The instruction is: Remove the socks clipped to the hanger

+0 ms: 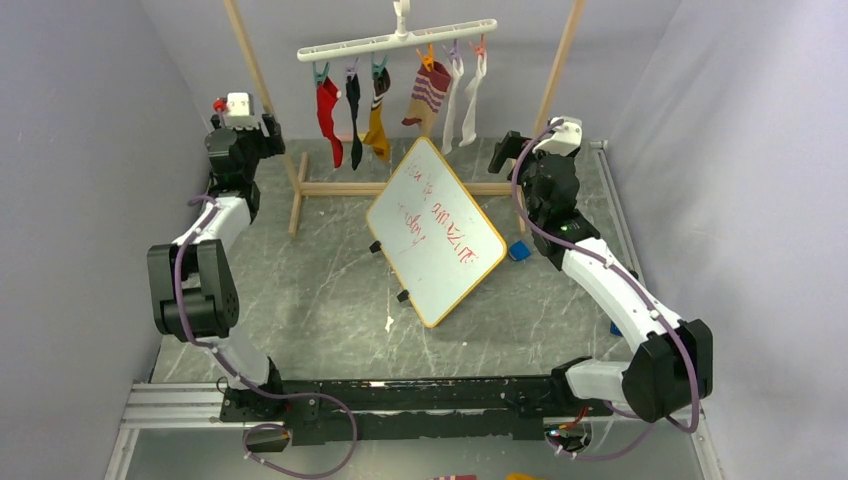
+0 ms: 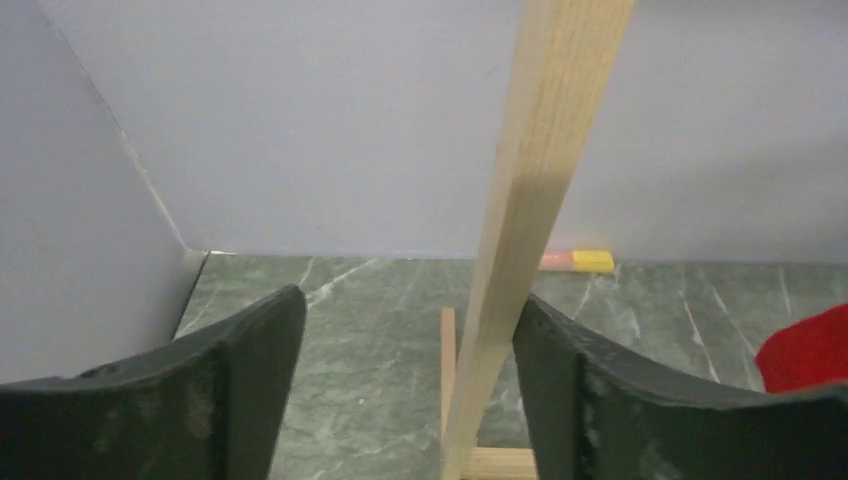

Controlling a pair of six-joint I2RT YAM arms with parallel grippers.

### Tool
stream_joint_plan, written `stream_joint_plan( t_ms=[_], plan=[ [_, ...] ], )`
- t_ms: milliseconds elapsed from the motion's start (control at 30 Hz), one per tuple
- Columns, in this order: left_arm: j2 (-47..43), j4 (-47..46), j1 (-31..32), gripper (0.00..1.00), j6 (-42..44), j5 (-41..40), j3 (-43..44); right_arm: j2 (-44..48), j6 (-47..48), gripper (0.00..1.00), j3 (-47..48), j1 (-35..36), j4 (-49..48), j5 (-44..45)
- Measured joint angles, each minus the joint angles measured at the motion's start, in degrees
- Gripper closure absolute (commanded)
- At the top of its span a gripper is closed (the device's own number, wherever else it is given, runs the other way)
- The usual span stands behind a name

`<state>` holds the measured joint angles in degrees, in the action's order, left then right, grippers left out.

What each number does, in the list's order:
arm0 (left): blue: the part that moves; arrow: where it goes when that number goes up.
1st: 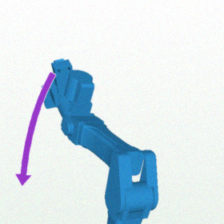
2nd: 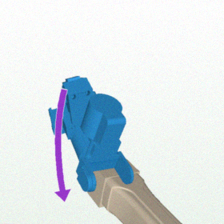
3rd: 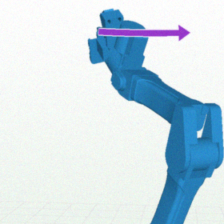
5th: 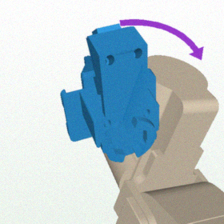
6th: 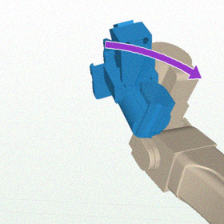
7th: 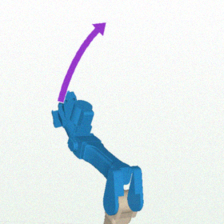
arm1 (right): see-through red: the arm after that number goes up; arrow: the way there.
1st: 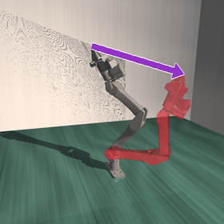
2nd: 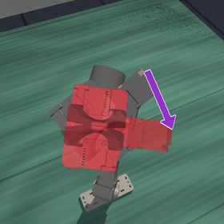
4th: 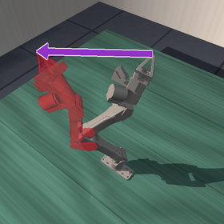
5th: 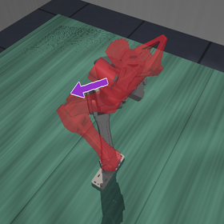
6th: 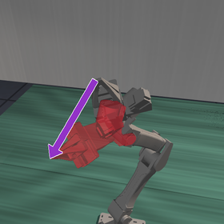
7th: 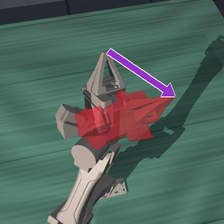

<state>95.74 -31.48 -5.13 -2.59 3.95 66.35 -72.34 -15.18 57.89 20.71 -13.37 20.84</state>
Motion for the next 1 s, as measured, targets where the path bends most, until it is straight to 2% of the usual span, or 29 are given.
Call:
stream_joint_plan(
  t_ms=[100, 233, 367, 433, 500, 533, 1000],
  plan=[
    [2.9, -0.3, -1.9, 0.33, 0.0, 4.8, 2.3, 0.3, 0.0, 0.0, 0.0, 0.0, 0.0, -1.4],
    [5.2, -0.6, -2.9, 0.31, 0.5, 11.0, 3.8, 0.3, 0.0, 0.0, 0.0, 0.0, 0.0, -3.1],
    [7.0, -1.7, -3.9, 0.42, 0.5, 17.5, 4.3, -0.2, 0.0, 0.0, 0.0, 0.0, 0.0, -4.5],
    [7.7, -1.7, -4.3, 0.61, 0.5, 19.3, 4.8, -0.7, 0.0, 0.0, 0.0, 0.0, 0.0, -4.9],
    [8.3, -1.6, -4.6, 0.9, 0.3, 20.5, 5.5, -0.9, 0.0, 0.0, 0.0, 0.0, 0.0, -5.4],
    [8.6, -1.6, -4.6, 0.94, 0.0, 21.3, 5.9, -0.9, 0.0, 0.0, 0.0, 0.0, 0.0, -5.6],
    [8.8, -1.7, -4.8, 0.95, -0.1, 17.8, 6.2, -0.9, 0.0, 0.0, 0.0, 0.0, 0.0, -7.4]
  ],
)
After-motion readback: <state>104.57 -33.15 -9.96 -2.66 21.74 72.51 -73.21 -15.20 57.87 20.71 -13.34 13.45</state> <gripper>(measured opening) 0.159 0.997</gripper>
